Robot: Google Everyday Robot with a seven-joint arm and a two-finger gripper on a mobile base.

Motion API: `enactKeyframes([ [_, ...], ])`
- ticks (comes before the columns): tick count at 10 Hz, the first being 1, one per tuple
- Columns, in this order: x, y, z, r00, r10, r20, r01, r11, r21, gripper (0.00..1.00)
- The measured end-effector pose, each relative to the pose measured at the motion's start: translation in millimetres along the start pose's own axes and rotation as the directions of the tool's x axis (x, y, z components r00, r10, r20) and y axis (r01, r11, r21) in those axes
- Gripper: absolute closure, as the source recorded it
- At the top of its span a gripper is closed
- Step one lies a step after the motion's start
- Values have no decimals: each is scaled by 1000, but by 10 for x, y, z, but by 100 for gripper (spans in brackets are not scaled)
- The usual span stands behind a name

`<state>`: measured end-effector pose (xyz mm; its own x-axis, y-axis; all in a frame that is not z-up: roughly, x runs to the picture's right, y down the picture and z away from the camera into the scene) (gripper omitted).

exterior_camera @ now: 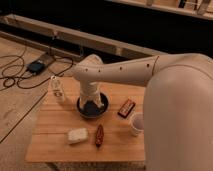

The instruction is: Push the ceramic bowl across the table

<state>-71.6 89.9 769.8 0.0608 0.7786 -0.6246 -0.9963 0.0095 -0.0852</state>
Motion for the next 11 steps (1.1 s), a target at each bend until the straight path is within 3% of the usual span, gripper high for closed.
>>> enactKeyframes([
  [3,-227,-175,296,1000,-27,-5,27,1000,11,35],
  [8,-551,-337,743,998,-44,-51,45,998,34,35],
  [11,-740,-422,898,997,-30,-65,33,998,49,35],
])
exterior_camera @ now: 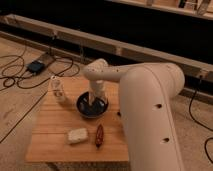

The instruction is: Push the ceramic bowl across the table

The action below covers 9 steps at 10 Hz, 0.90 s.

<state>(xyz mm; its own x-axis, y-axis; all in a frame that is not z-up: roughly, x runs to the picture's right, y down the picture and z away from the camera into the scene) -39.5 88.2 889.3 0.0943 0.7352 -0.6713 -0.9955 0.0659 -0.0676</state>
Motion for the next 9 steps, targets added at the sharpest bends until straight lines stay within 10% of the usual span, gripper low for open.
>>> enactKeyframes([
  [9,-565,-278,238,999,39,-3,-39,998,41,35],
])
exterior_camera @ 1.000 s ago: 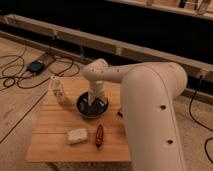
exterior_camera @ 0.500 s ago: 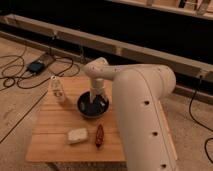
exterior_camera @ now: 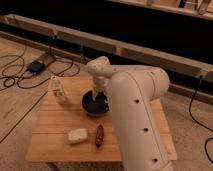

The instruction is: Push the ceramic bowl across the table

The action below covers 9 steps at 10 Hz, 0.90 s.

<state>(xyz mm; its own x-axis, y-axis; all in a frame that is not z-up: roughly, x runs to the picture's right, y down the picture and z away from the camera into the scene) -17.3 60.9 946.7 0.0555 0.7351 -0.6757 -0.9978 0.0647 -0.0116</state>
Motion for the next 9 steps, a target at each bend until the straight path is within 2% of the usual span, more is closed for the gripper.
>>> enactKeyframes([
  [6,-286,-405,-44,997,73,38,-75,996,52,35],
  [9,-441,-610,-35,992,108,66,-113,992,64,35],
])
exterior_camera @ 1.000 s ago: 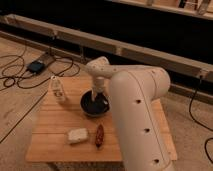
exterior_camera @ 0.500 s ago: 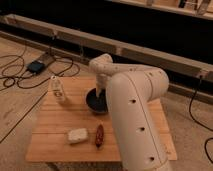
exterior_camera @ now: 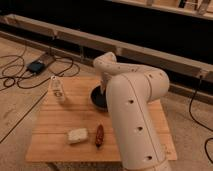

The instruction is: Push the ceramic bowl across the table

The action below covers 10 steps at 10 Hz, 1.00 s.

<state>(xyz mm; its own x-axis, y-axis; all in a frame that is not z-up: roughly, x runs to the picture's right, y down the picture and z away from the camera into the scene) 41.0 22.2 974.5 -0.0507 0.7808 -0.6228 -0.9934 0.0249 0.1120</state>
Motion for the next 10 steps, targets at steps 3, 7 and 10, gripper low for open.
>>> enactKeyframes([
  [3,-158,-114,0,1000,17,26,-17,1000,7,35],
  [7,-388,-204,-3,996,16,83,-16,1000,1,35],
  [10,-507,-301,-33,992,18,126,-18,1000,4,35],
])
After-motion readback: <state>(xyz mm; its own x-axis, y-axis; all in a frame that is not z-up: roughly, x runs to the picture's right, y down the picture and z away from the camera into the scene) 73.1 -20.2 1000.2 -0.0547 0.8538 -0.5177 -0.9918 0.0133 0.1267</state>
